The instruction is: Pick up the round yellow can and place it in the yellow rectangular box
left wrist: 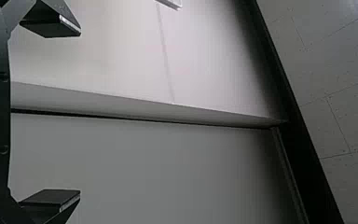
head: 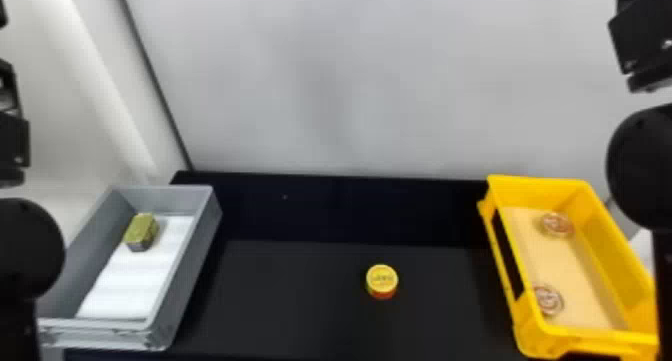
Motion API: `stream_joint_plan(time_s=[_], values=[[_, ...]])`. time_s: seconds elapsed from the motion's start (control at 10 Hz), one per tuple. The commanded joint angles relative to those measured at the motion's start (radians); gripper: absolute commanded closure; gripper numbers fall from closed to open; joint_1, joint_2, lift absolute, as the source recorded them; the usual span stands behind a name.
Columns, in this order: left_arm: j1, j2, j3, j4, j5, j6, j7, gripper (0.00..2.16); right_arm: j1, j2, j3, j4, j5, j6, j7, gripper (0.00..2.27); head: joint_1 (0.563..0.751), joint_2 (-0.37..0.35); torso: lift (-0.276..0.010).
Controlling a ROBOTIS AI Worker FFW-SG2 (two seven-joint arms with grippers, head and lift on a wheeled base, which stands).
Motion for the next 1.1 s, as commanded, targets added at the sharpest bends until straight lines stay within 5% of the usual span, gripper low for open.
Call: stream_joint_plan(time_s=[0.0,0.7,1.0], values=[[0.000,0.002,-0.007,0.000,0.000,0.006,0.018,0.11,-0.007,-0.005,0.002,-0.004,-0.010,0.013,-0.003,0.02,0.694,0.054,-0.003],[0.006,0.008,-0.018,0.000,-0.046,-0.014,0.037,0.09,-0.023,-0.026,0.025,0.003,-0.019,0.041,-0.023,0.04,0.694,0.054,-0.003],[0.008,0.006,-0.018,0.000,-0.041,-0.017,0.038,0.09,-0.032,-0.008,-0.006,0.027,-0.166,0.211,-0.033,0.04,0.694,0.054,-0.003]])
